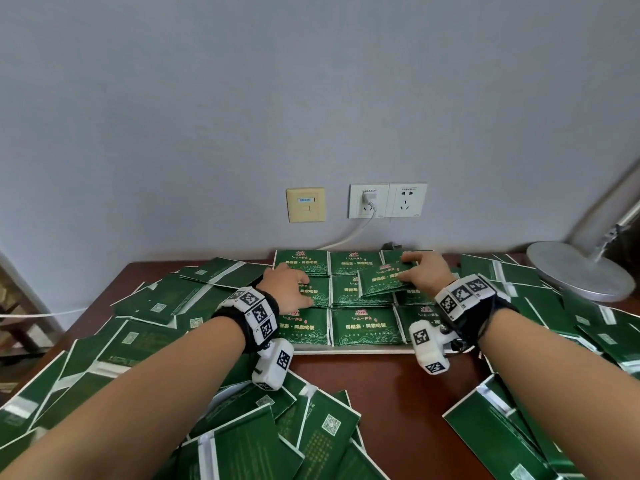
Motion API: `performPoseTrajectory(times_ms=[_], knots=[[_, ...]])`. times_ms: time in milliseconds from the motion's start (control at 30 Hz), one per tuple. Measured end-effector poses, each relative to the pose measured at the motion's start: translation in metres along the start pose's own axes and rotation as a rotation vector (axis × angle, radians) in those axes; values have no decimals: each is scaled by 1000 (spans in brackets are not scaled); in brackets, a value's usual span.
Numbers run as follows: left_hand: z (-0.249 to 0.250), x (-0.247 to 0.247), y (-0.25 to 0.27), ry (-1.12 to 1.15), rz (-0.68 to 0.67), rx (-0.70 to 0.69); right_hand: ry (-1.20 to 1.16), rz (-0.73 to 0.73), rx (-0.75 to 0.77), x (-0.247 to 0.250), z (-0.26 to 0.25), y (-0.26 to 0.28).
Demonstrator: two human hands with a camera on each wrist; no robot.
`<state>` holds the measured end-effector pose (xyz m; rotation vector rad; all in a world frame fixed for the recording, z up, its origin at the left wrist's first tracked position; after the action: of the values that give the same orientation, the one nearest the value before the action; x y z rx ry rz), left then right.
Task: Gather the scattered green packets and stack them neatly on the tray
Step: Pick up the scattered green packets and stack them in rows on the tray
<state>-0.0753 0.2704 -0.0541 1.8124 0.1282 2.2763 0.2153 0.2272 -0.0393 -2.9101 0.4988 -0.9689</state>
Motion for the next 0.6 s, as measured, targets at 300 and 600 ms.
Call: performPoseTrajectory(times_ms=[300,600], knots=[[4,1,1,-74,7,31,114,65,-107,45,36,1],[7,2,4,-86,-5,47,309,32,-84,42,34,7]])
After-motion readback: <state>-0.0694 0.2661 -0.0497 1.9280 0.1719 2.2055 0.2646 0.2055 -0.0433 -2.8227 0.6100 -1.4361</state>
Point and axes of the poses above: each hand's wrist, its own y-axis away from the middle knuckle, its own x-axis out of the back of the hand, z = x × y, the point moved 6 cm from there along -y, towards the middle knuckle, and after that the axes turned 12 degrees about x, right-handed, at the moved point
